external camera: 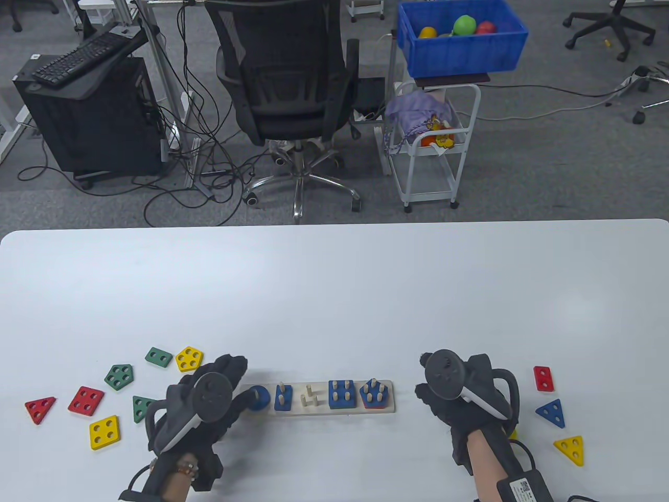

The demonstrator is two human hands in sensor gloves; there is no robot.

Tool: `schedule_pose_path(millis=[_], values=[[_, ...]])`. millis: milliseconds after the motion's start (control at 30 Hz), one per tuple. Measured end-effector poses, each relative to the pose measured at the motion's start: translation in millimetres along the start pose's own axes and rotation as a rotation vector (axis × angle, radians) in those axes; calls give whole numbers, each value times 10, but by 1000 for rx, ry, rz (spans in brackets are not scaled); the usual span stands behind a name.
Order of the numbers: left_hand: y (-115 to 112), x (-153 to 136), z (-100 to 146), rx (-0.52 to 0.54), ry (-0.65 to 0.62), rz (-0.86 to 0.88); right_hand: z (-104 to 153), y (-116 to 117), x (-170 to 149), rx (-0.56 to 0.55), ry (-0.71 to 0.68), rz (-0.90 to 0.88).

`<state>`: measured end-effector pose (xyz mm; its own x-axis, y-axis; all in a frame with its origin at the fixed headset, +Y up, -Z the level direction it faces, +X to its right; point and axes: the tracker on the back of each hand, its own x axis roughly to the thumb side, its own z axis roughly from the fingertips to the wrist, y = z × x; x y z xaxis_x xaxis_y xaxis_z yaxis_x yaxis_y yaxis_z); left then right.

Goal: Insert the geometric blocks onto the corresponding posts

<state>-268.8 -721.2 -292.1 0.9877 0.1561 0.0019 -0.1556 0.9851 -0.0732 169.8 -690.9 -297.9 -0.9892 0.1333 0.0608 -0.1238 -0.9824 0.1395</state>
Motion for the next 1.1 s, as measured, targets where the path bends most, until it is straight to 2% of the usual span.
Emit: schedule_pose_path(millis=[67,233,333,567,900,1000,1100], values=[[40,-156,8,9,54,-11,29,-37,-82,17,56,45],[65,-422,-13,8,154,1,86,53,-330,182,271,198],[57,-445,-23,1,160,2,90,230,-461,320,365,284],[38,-388,-15,-5,140,-16,3,491,-498,435,449,390],[-1,-357,-17,-26,131,-14,-38,574,-422,419,461,505],[6,-340,-11,-22,123,-4,-29,564,-457,417,445,484],[25,-275,4,-23,95,22,8,446,-431,346,396,408]])
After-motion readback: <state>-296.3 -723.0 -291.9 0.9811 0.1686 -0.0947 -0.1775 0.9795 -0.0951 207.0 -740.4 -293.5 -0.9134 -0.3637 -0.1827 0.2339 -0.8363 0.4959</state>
